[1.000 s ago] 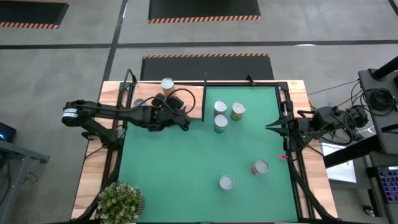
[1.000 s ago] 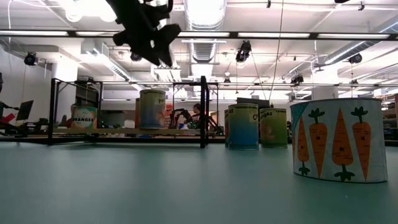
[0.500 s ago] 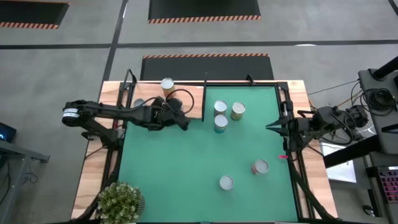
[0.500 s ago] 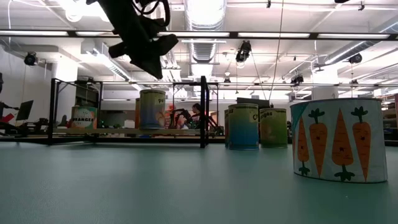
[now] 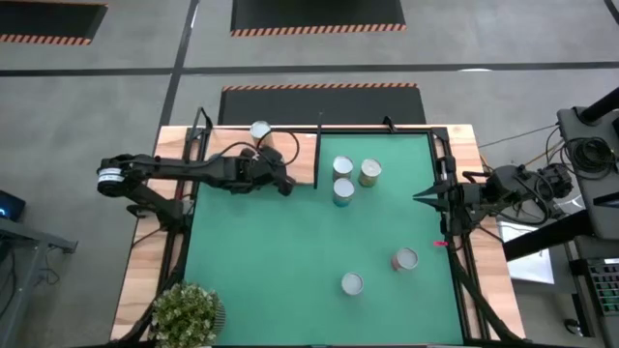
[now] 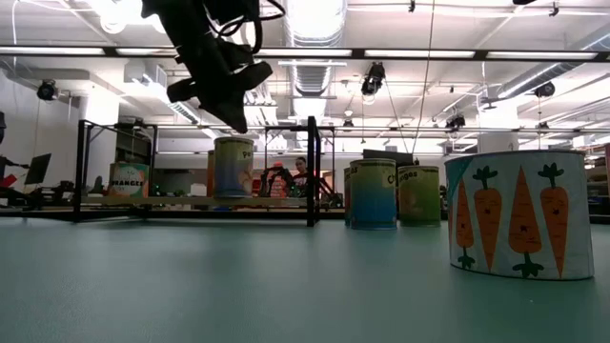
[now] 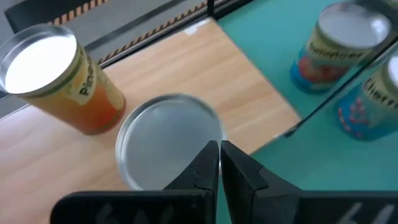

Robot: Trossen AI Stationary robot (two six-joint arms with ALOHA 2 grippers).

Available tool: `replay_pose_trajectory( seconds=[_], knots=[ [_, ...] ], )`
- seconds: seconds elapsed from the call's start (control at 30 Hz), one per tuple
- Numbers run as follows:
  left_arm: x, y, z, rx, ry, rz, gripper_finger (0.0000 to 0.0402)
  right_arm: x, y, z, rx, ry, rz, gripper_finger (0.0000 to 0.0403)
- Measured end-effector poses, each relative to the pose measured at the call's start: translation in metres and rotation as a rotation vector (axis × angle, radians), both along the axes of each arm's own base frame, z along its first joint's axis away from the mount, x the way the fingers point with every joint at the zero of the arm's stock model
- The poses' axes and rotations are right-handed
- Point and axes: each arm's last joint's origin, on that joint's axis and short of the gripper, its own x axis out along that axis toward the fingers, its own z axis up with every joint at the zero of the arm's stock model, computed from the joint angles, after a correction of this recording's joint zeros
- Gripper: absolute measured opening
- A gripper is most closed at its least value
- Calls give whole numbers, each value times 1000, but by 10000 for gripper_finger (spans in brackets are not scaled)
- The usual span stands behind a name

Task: Pick and place cans onto a shelf
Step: Put the canned peaches on the shelf

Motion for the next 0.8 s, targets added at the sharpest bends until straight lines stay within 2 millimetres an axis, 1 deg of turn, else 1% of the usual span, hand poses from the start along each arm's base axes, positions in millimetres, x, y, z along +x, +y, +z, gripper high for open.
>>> replay_pose_trajectory(
  seconds=[0.2, 0.4, 0.53, 0.8],
  knots=[
    [-5, -1, -3, -15, 60, -6, 0, 0, 0, 0, 0, 0, 0, 13],
    [-13, -1, -7, -23, 158, -2, 0, 0, 0, 0, 0, 1, 0, 13],
    [-15, 0, -7, -11, 185, 9, 0, 0, 0, 0, 0, 1, 0, 13],
    [-21, 1, -7, 4, 273, -32, 0, 0, 0, 0, 0, 1, -1, 13]
  ],
)
